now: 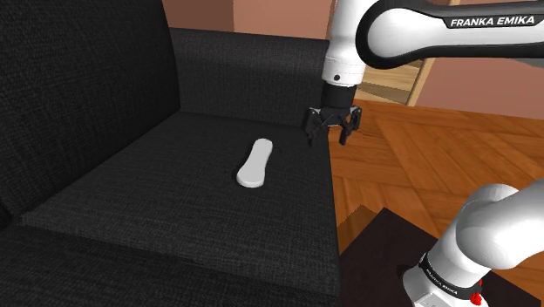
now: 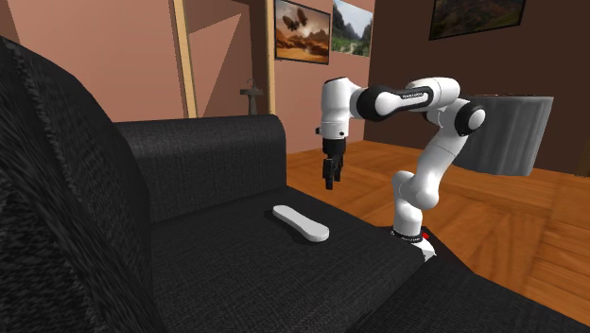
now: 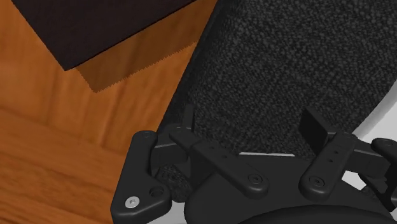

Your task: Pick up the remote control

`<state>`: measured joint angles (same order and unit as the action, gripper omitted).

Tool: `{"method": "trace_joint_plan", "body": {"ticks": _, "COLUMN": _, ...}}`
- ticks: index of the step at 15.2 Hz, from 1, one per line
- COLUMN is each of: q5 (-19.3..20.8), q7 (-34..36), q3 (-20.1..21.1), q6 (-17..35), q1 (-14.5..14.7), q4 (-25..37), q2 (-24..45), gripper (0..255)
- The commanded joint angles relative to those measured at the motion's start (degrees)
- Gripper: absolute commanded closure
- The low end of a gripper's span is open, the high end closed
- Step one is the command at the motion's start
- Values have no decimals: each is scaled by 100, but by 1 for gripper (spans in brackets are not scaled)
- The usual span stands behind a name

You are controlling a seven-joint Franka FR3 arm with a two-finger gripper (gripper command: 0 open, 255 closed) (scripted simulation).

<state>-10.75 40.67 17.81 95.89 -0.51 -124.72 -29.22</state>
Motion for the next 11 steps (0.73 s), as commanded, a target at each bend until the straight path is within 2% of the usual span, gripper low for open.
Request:
{"method": "trace_joint_plan", "body": {"ticks": 1, "q5": -50, "q7": 494, "q3": 231, "q6": 170, "q1": -46, "q4": 203, "q2": 279, "gripper": 0}}
{"method": "trace_joint_plan", "body": {"ticks": 6, "q5": 71, "q7": 1724, "q3": 814, "q6": 582, "q1": -186, "q4": 912, "q2": 1199, "gripper": 0}}
{"method": "trace_joint_plan", "body": {"ticks": 11, "q5": 549, "q7": 3029, "q3": 1311, "q6": 859, "q1": -257, "q4": 1847, "q2": 2304, "gripper": 0}}
